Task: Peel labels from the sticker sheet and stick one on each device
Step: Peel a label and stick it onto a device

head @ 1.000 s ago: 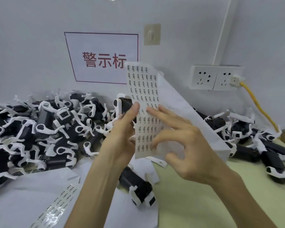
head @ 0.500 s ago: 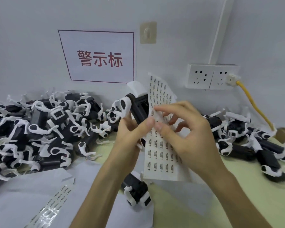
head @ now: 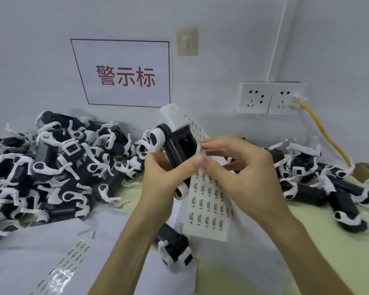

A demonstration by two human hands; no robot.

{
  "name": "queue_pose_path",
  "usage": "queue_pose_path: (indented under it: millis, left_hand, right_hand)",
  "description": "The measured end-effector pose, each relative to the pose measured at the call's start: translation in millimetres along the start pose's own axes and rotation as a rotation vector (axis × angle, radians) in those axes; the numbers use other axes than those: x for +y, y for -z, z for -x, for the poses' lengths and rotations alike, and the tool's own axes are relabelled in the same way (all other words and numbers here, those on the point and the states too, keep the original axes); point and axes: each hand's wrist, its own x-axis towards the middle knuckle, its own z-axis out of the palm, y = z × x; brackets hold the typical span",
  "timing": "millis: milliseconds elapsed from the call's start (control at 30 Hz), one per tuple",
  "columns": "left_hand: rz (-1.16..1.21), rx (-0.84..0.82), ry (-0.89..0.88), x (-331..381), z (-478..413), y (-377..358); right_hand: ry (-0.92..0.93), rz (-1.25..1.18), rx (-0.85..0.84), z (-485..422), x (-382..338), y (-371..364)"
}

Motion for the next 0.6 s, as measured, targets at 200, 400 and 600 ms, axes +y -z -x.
queue_pose_path:
  millis: [200,400,600]
  left_hand:
    - [0.019,-0.056,-0.021,0.4,-1.4,3.9]
    - [-0.013,-0.109,-0.018,1.1,-2.1,6.1]
    - [-0.016,-0.091,0.001,4.2,0.5,1.6]
  right_hand:
    - [0.006,-0.071,0.036,2.2,-5.5,1.8]
    - [0.019,-0.071,0.046,1.9,-3.7,0.6]
    - [0.17,0.065,0.082,0.9,-1.3,-2.3]
